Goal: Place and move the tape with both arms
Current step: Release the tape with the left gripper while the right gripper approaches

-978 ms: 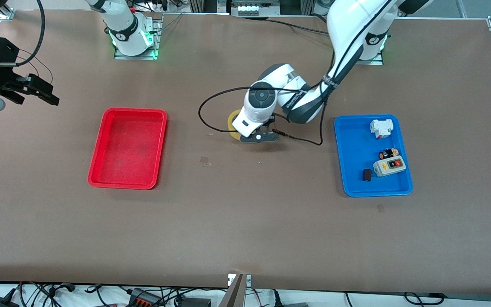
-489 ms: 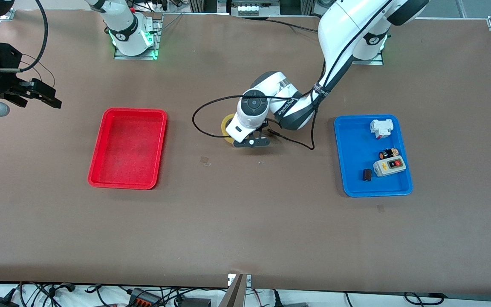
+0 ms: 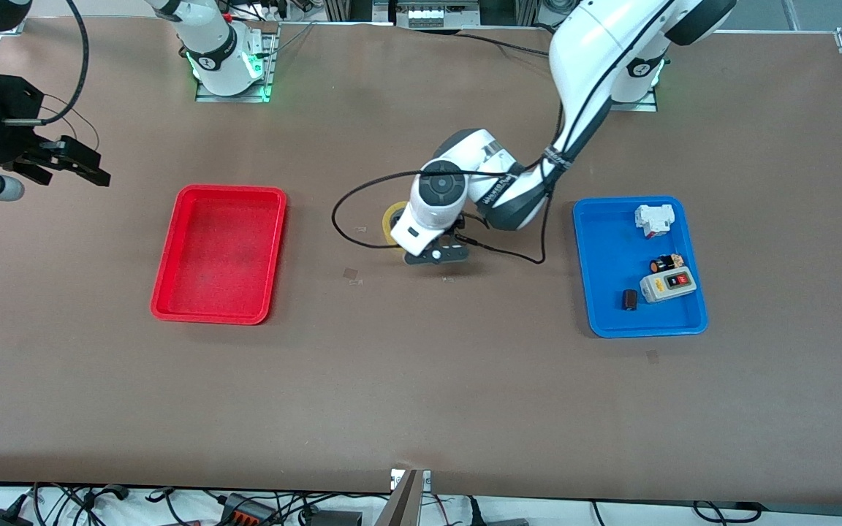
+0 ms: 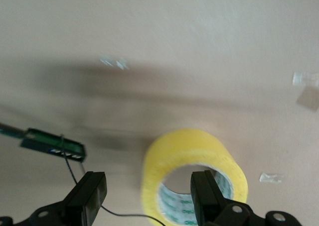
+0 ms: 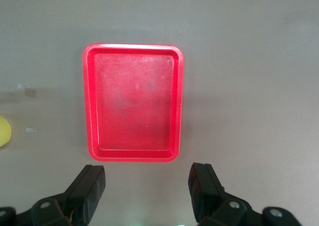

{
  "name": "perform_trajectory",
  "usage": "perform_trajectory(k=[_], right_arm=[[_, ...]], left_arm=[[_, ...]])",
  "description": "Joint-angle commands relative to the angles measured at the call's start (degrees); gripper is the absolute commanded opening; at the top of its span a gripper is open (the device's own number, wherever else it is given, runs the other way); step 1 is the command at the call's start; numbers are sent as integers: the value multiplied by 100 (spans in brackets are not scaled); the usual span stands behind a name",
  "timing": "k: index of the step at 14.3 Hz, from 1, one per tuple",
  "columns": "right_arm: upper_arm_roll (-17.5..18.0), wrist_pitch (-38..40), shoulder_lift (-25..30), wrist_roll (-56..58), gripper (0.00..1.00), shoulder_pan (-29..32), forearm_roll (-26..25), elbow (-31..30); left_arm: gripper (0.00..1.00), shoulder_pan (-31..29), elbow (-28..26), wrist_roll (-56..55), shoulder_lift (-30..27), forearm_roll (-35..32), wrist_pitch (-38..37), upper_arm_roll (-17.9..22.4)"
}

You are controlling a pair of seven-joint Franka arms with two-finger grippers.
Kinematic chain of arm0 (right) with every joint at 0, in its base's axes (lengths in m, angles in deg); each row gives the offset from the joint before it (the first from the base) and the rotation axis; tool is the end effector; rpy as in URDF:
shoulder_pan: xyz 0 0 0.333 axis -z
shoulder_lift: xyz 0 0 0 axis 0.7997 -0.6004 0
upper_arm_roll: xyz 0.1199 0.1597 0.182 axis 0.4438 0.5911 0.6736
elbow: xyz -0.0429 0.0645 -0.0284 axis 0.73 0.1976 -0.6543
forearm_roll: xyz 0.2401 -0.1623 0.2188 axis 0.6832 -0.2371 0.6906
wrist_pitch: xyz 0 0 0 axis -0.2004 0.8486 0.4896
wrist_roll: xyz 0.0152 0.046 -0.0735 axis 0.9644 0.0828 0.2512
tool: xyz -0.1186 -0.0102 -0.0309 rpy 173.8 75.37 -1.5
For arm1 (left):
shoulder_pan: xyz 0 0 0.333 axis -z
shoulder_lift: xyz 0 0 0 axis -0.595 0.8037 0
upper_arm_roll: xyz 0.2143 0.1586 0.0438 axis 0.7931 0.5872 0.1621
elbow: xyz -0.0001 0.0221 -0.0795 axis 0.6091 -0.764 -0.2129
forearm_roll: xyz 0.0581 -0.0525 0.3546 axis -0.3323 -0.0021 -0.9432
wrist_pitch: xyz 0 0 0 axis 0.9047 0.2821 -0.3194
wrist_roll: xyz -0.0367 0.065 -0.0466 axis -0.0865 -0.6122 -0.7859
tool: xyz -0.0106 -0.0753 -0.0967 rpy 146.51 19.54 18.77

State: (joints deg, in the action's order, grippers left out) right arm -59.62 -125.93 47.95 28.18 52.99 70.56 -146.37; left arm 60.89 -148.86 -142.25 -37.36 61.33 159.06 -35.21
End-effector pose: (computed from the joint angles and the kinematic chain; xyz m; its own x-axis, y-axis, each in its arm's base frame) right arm 0.5179 0.0207 0.5252 0.9967 -0.0183 -0.0795 -0.0150 -0.9990 0.0412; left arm 0.4751 -0.4511 0.2227 0.9672 0.1526 -0.2031 0.1670 -0.9844 0.0557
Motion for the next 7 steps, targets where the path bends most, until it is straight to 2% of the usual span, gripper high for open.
perform_trajectory(k=[1, 7], right_arm=[[32, -129, 41, -93, 98, -217, -6, -138], [32, -1024, 32, -1111, 98, -1297, -15, -920]], left_arm=[[100, -563, -91, 2, -760, -111, -798, -80], [100, -1986, -223, 545, -1675, -102, -2142, -634]])
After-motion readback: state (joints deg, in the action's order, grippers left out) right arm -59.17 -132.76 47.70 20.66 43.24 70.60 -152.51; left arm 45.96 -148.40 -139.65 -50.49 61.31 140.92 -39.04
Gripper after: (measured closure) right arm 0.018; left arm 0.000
